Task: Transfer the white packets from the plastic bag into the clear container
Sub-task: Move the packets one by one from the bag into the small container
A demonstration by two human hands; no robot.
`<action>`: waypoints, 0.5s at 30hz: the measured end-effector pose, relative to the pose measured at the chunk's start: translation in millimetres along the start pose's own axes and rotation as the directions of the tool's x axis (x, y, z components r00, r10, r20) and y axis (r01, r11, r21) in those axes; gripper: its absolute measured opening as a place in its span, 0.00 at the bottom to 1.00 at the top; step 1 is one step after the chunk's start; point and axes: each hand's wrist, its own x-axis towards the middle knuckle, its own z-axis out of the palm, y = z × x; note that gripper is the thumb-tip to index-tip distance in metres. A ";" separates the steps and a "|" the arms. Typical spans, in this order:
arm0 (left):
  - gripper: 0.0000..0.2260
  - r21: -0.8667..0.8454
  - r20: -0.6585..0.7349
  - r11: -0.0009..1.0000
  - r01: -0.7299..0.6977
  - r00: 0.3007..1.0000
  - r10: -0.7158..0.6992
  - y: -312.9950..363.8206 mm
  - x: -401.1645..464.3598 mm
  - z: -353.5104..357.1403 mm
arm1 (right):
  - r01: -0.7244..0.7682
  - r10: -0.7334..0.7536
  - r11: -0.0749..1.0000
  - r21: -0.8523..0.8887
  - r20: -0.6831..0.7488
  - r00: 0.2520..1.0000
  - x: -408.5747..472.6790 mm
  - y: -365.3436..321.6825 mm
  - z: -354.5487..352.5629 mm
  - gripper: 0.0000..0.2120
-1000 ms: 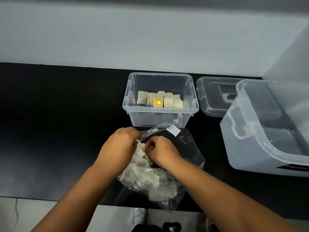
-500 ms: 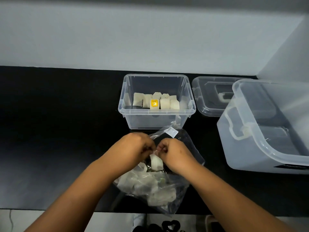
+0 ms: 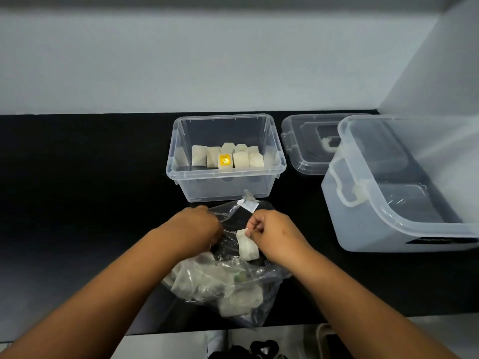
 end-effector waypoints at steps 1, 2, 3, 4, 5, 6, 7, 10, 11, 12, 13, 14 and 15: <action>0.06 -0.046 -0.015 0.999 -0.006 1.000 0.006 -1.9 0.8 0.2 | -0.001 0.001 1.000 0.000 -0.007 1.000 -0.8 0.5 -1.3 0.04; 0.06 -0.099 -0.035 0.995 -0.019 0.999 0.016 -2.9 2.2 0.7 | -0.001 0.001 1.000 -0.003 -0.017 1.000 -1.6 1.2 -2.6 0.04; 0.04 -0.161 -0.062 0.986 -0.040 0.998 0.030 -2.8 4.2 1.6 | 0.001 -0.001 1.000 -0.010 -0.029 1.000 -2.4 1.8 -4.1 0.04; 0.04 -0.228 -0.084 0.972 -0.063 0.996 0.044 -1.2 6.7 2.7 | 0.008 -0.009 1.000 -0.026 -0.047 0.999 -3.1 2.8 -5.4 0.04; 0.04 -0.297 -0.092 0.951 -0.082 0.994 0.057 1.4 9.3 3.9 | 0.015 -0.018 0.999 -0.048 -0.068 0.998 -3.6 3.8 -6.5 0.04; 0.04 -0.360 -0.092 0.928 -0.097 0.993 0.069 4.2 11.8 5.5 | 0.020 -0.026 0.997 -0.072 -0.087 0.996 -3.8 4.8 -7.4 0.05; 0.06 -0.411 -0.088 0.906 -0.104 0.993 0.074 6.6 13.5 7.4 | 0.020 -0.030 0.995 -0.093 -0.101 0.994 -4.0 5.7 -8.1 0.05; 0.12 -0.482 -0.107 0.874 -0.067 0.994 0.018 5.5 14.4 10.0 | 0.022 -0.042 0.989 -0.145 -0.134 0.990 -3.9 8.1 -10.4 0.04; 0.13 -0.471 -0.123 0.881 -0.045 0.992 -0.014 2.8 13.1 9.8 | 0.027 -0.049 0.988 -0.153 -0.141 0.989 -4.0 8.9 -11.1 0.04; 0.13 -0.449 -0.137 0.893 -0.021 0.990 -0.046 -0.6 11.7 10.1 | 0.030 -0.053 0.987 -0.155 -0.140 0.989 -4.3 9.5 -11.6 0.05; 0.12 -0.422 -0.143 0.907 0.008 0.987 -0.075 -4.1 10.0 10.2 | 0.031 -0.053 0.988 -0.154 -0.137 0.989 -4.8 10.0 -12.1 0.05; 0.11 -0.388 -0.143 0.921 0.040 0.984 -0.103 -7.5 8.2 11.4 | 0.032 -0.052 0.988 -0.152 -0.132 0.990 -5.3 10.3 -12.2 0.05; 0.10 -0.345 -0.144 0.936 0.070 0.981 -0.127 -10.1 6.0 12.4 | 0.033 -0.053 0.988 -0.149 -0.130 0.990 -5.5 10.3 -12.0 0.05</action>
